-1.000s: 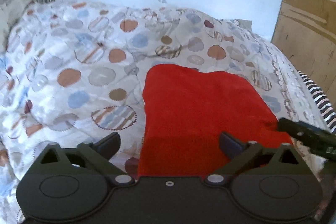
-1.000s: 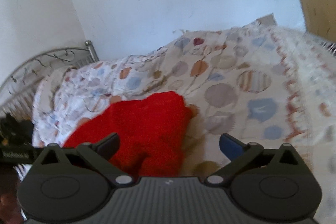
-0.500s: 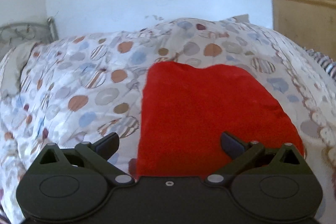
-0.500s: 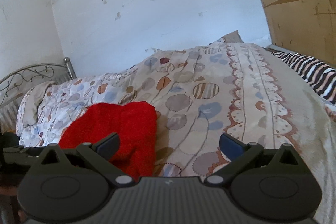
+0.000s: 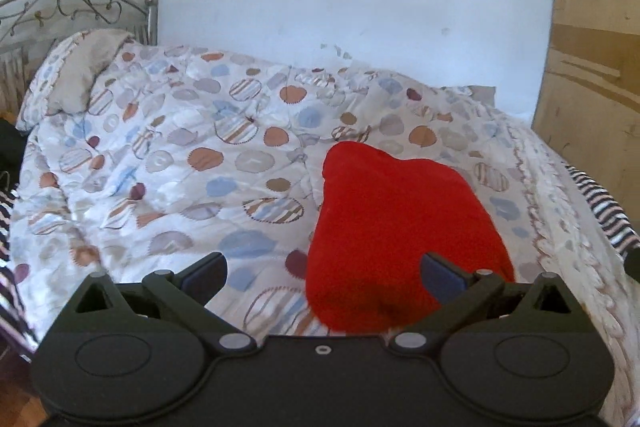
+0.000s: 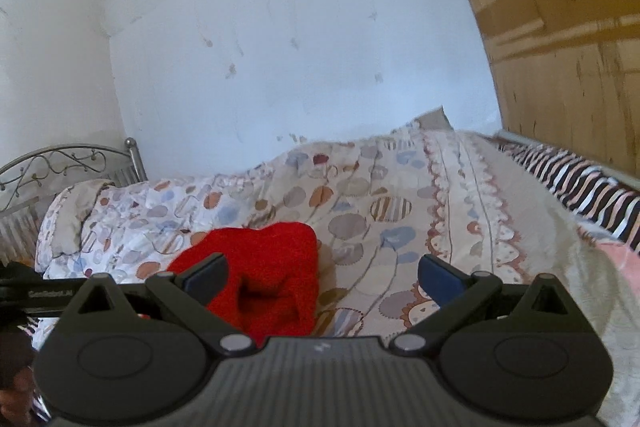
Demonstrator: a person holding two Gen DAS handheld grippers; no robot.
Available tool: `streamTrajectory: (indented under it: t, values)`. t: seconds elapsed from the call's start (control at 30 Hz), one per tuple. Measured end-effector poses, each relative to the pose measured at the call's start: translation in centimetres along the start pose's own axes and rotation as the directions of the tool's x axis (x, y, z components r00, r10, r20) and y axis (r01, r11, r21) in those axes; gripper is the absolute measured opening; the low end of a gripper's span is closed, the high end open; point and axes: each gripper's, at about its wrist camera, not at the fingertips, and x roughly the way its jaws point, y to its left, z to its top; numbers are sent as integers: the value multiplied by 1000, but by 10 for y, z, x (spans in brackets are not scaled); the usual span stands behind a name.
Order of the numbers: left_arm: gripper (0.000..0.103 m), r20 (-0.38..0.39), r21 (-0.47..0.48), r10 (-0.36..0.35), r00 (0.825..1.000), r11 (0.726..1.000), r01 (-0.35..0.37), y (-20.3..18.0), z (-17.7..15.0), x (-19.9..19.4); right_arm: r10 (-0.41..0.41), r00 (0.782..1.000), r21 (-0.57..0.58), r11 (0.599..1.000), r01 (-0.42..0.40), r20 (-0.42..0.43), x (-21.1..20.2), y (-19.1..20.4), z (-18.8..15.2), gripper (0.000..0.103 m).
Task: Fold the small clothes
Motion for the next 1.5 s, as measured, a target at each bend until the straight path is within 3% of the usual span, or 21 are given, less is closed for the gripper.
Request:
streamTrajectory:
  t: [0.23, 0.5, 0.63, 0.87, 1.5]
  values:
    - [102, 25, 45, -13, 1000, 999, 12, 5, -42, -59, 14, 999, -57, 998, -12, 34, -62, 17, -21, 103]
    - [102, 5, 67, -33, 999, 997, 32, 6, -88, -78, 13, 998, -101, 995, -7, 61, -103, 22, -56, 103]
    - [102, 54, 58, -38, 998, 998, 35, 7, -103, -93, 5, 995, -87, 996, 4, 100, -119, 16, -68, 103]
    - [102, 113, 63, 13, 993, 998, -21, 7, -117, -105, -12, 989, -85, 996, 25, 148, -125, 10, -86, 103]
    - [102, 52, -30, 54, 997, 998, -53, 27, -128, -93, 2, 996, -58, 998, 4, 92, -119, 11, -92, 103]
